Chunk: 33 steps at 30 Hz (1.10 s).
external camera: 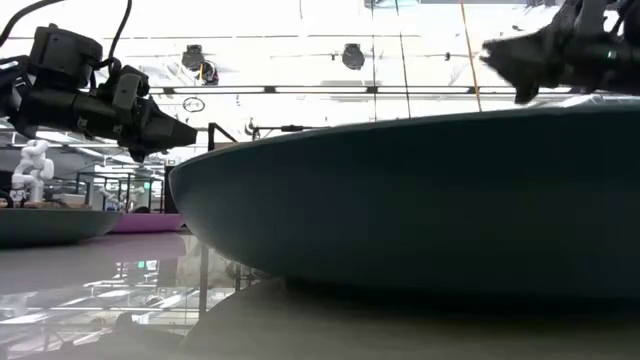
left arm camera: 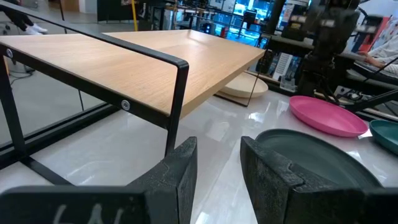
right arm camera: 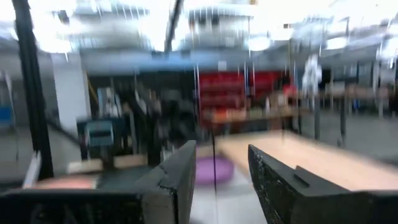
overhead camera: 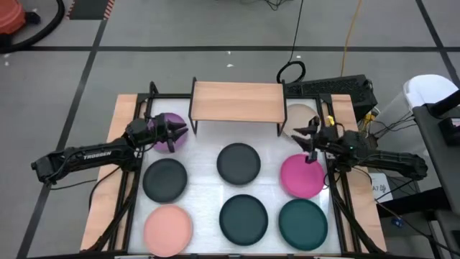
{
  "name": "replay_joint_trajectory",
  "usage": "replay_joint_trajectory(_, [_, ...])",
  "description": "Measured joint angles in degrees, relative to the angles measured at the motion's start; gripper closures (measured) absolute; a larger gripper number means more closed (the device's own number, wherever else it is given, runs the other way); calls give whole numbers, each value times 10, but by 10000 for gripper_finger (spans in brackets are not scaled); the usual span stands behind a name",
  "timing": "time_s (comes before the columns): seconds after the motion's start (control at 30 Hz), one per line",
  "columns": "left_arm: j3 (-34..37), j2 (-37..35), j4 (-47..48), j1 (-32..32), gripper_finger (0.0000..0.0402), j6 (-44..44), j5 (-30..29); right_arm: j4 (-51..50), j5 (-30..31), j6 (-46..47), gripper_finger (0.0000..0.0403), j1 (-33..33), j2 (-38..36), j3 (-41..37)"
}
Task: Place and stack plates onto a shelf
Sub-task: Put the light brown plate on the shelf
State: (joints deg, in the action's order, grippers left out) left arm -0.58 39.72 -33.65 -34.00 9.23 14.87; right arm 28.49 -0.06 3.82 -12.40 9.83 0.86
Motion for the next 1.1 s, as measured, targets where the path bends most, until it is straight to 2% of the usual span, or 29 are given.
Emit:
replay_joint_trajectory(0.07, [0,0,0,0,276,0,0,48,-1,8,273,0,0,0])
replay_joint_trajectory(0.27, [0,0,0,0,276,0,0,150,-1,111,273,0,0,0])
replay_joint_trajectory(0.4, [0,0,0,0,276,0,0,205,-2,101,273,0,0,0])
replay_joint_trajectory(0.6, [0,0,0,0,275,0,0,205,-2,95,273,0,0,0])
replay_joint_trajectory(0.77, [0,0,0,0,276,0,0,224,1,42,273,0,2,2])
replay_joint_trajectory(0.87, [0,0,0,0,276,0,0,172,2,3,273,0,6,21])
replay_joint_trajectory(1.1, [0,0,0,0,276,0,0,-124,63,-63,273,0,94,166])
